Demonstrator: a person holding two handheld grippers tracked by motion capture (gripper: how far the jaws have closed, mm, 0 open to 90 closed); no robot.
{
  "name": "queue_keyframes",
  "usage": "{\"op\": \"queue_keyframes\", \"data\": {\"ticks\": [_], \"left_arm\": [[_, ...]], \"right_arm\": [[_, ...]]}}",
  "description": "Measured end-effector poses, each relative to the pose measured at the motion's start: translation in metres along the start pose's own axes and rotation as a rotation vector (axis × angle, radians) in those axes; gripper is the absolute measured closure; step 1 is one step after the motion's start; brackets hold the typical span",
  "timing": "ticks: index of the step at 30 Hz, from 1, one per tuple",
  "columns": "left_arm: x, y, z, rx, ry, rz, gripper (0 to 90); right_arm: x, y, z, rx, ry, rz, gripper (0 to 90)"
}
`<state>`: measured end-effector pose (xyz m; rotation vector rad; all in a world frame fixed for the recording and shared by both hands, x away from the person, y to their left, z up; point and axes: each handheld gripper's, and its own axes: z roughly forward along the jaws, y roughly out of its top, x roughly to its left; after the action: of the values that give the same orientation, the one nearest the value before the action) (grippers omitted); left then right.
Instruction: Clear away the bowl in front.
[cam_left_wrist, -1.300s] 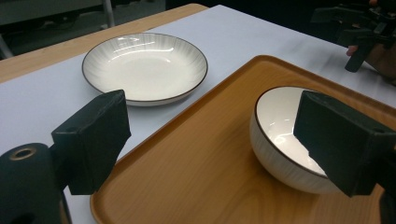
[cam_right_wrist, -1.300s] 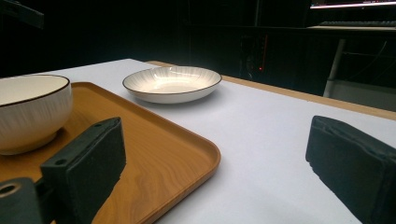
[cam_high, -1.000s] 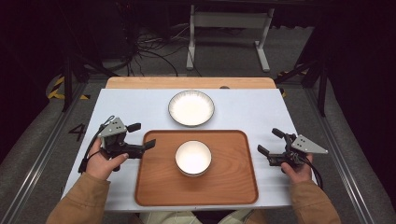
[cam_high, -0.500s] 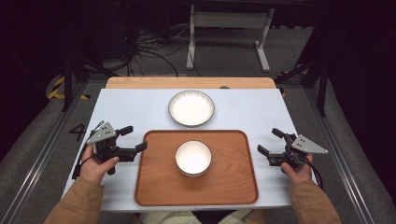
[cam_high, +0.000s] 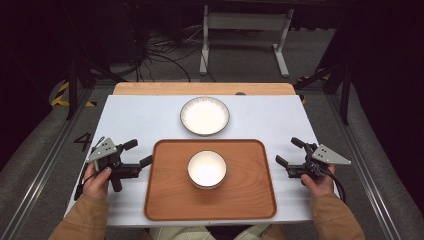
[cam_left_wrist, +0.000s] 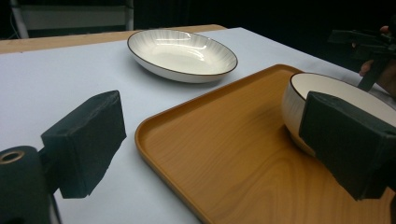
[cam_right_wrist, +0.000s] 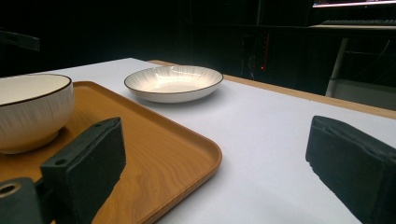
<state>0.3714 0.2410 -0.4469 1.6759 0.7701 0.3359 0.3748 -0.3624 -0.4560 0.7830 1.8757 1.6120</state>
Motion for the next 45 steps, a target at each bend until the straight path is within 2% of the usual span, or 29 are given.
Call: {"op": "queue_keyframes", "data": {"ticks": [4, 8, 11, 15, 28, 30, 31, 33, 34, 37, 39, 45], "left_arm": [[0.000, -0.006, 0.000, -0.002, 0.000, 0.022, 7.2], [0.000, -0.012, -0.002, -0.019, -0.025, 0.033, 6.7], [0.001, -0.016, -0.002, -0.029, -0.021, 0.042, 6.7], [0.000, -0.019, -0.001, -0.019, -0.014, 0.045, 6.7], [-0.003, -0.024, 0.002, -0.010, 0.018, 0.072, 4.3], [-0.005, -0.023, 0.003, 0.007, 0.060, 0.064, 3.0], [-0.006, -0.023, 0.004, 0.004, 0.080, 0.073, 2.0], [-0.009, -0.023, 0.004, 0.013, 0.071, 0.118, 0.6], [-0.010, -0.023, 0.005, 0.018, 0.076, 0.120, 0.6], [-0.010, -0.022, 0.006, 0.030, 0.112, 0.110, 1.0], [-0.010, -0.023, 0.006, 0.026, 0.115, 0.098, 1.1], [-0.010, -0.023, 0.006, 0.029, 0.107, 0.097, 1.3]], "right_arm": [[0.000, 0.000, 0.000, 0.000, 0.001, 0.000, 5.3], [0.000, 0.000, 0.000, 0.000, 0.002, -0.002, 5.3], [0.000, 0.000, 0.000, 0.001, 0.002, -0.001, 5.3], [0.000, 0.000, 0.000, 0.001, 0.003, -0.002, 5.3], [0.000, 0.000, 0.000, 0.003, 0.005, -0.003, 5.3], [0.000, 0.000, 0.000, 0.003, 0.004, -0.004, 5.3], [0.001, 0.000, 0.000, 0.002, 0.003, -0.004, 5.3], [0.000, 0.000, 0.000, 0.002, 0.004, -0.004, 5.3], [0.000, 0.000, 0.000, 0.002, 0.004, -0.004, 5.3], [0.000, 0.000, 0.000, 0.002, 0.004, -0.004, 5.3], [0.001, 0.000, 0.000, 0.003, 0.004, -0.004, 5.3], [0.000, 0.000, 0.000, 0.003, 0.005, -0.003, 5.3]]}}
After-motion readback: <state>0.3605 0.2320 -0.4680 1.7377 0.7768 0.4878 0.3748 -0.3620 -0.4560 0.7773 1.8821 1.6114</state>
